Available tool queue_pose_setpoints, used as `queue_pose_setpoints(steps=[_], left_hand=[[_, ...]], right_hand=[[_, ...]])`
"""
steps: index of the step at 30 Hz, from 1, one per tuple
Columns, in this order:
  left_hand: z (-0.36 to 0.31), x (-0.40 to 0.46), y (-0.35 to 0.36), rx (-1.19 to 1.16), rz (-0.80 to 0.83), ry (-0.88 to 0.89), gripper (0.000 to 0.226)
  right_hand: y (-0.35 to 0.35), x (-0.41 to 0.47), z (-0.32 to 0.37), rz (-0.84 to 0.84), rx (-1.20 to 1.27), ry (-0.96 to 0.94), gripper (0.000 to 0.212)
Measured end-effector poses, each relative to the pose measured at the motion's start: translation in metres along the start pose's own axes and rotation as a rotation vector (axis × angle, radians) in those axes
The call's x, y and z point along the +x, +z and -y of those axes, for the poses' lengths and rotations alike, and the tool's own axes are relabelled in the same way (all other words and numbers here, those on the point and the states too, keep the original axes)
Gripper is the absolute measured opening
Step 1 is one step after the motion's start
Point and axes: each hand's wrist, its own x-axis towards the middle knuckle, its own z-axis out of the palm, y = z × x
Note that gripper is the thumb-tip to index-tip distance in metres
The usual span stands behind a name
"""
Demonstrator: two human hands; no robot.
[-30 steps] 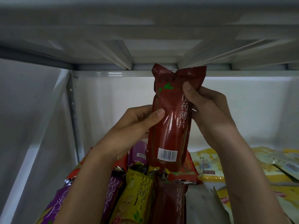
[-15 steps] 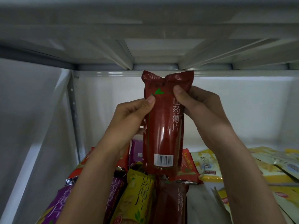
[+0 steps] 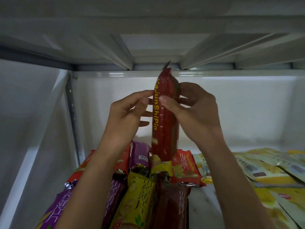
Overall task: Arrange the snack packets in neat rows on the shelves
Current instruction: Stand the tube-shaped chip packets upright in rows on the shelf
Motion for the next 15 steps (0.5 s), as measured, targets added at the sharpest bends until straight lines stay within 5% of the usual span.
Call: queue_pose_setpoints(steps=[4, 8, 15], left_hand=[[0.0063, 0.0016, 0.0000, -0.057, 0.046, -0.103, 0.038], [0.0062, -0.0013, 0.0029, -0.168, 0.277, -0.279, 0.048], [0.0058, -0.0004, 0.0059, -0.073, 0.083, -0.175, 0.061]], right_hand=[[-0.0080, 0.0029, -0.0013, 0.048, 0.176, 0.027, 0.012], [-0.0075, -0.0007, 0.0014, 0.155, 0.317, 0.070, 0.017], [-0.0060, 0.0031, 0.0023, 0.022, 0.187, 0.059, 0.027]])
